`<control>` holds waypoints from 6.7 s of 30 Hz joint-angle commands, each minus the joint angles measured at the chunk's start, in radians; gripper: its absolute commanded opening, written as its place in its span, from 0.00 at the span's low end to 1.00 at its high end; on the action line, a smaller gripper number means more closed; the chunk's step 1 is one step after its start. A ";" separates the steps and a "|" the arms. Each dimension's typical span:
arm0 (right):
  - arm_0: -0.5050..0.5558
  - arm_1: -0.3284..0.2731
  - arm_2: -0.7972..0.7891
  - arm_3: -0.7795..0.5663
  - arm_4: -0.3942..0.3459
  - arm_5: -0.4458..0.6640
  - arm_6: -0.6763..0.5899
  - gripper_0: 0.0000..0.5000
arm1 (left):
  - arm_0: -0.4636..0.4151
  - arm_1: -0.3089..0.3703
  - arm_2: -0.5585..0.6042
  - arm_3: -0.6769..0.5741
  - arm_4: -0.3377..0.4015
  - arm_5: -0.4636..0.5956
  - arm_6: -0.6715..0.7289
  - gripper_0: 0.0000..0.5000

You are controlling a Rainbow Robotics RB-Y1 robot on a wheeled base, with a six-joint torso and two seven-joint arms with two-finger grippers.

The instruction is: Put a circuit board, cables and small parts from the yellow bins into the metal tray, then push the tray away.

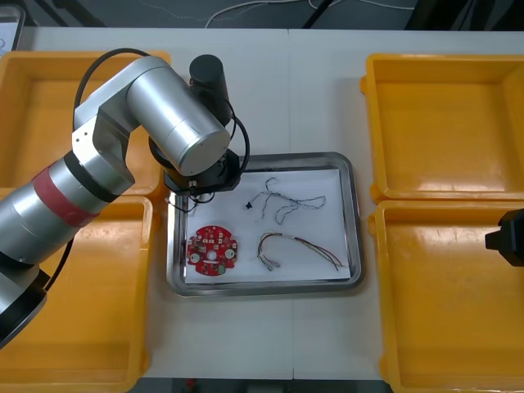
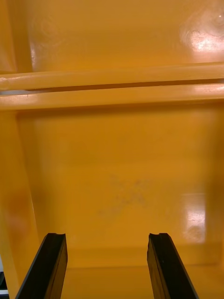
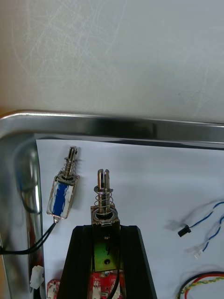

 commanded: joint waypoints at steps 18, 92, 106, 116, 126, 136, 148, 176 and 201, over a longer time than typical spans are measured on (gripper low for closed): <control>0.019 -0.041 0.008 -0.029 0.008 0.003 0.020 1.00 | 0.001 -0.009 -0.078 0.026 0.002 -0.061 -0.138 0.00; 0.019 -0.041 0.008 -0.029 0.008 0.003 0.020 1.00 | 0.075 0.328 0.353 -0.409 0.218 0.255 -0.305 1.00; -0.032 -0.038 0.122 -0.089 0.014 0.003 0.029 1.00 | 0.300 0.482 0.583 -0.478 0.340 0.255 -0.369 1.00; -0.179 -0.049 0.420 -0.109 0.053 0.003 0.052 1.00 | 0.426 0.518 0.704 -0.442 0.360 0.249 -0.402 1.00; -0.271 -0.049 0.617 -0.080 0.076 -0.024 0.092 1.00 | 0.483 0.517 0.758 -0.379 0.379 0.143 -0.480 1.00; -0.423 -0.049 0.844 -0.008 0.111 -0.111 0.147 1.00 | 0.484 0.517 0.769 -0.379 0.372 0.136 -0.500 1.00; -0.637 0.068 1.141 0.193 0.162 -0.248 0.328 1.00 | 0.484 0.517 0.769 -0.373 0.392 0.131 -0.603 1.00; -0.792 0.307 1.538 0.417 0.424 -0.337 0.471 1.00 | 0.488 0.517 0.769 -0.375 0.376 0.131 -0.583 1.00; -0.782 0.358 1.596 0.511 0.492 -0.371 0.465 0.00 | 0.494 0.517 0.770 -0.375 0.352 0.139 -0.488 1.00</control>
